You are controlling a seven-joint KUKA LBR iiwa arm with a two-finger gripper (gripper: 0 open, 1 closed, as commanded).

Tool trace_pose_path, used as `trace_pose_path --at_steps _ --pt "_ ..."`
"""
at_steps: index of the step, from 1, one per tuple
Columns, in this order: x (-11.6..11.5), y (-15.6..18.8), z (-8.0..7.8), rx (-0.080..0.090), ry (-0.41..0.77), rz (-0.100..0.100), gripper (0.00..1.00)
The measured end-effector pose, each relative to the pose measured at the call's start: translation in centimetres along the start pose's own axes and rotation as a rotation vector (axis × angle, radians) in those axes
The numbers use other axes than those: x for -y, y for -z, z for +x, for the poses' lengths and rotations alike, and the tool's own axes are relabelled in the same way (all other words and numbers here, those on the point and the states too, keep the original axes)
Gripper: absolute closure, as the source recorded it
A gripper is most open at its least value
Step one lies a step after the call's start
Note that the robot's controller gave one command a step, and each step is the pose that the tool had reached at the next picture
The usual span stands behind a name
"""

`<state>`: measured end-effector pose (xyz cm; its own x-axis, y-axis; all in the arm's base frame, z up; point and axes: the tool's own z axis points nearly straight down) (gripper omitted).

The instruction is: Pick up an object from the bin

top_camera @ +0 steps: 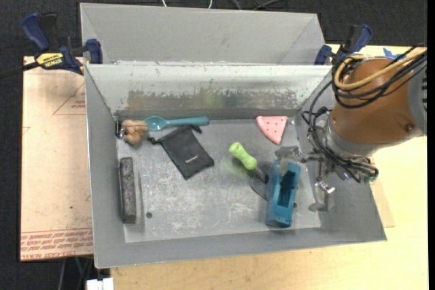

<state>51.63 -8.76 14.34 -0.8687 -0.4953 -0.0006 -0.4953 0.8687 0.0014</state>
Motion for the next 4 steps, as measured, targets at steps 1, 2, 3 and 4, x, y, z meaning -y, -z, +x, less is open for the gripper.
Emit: trace_pose_path --at_steps 1,2,3,4 --pt "-1.9 -2.1 0.3 0.002 0.408 0.0 0.0" --pt "-2.0 -6.2 -0.1 0.004 0.567 0.004 0.0" --pt "-2.3 -7.3 -1.3 0.005 0.622 -0.001 1.0" --pt "-2.3 -7.3 -1.3 0.005 0.622 -0.001 1.0"
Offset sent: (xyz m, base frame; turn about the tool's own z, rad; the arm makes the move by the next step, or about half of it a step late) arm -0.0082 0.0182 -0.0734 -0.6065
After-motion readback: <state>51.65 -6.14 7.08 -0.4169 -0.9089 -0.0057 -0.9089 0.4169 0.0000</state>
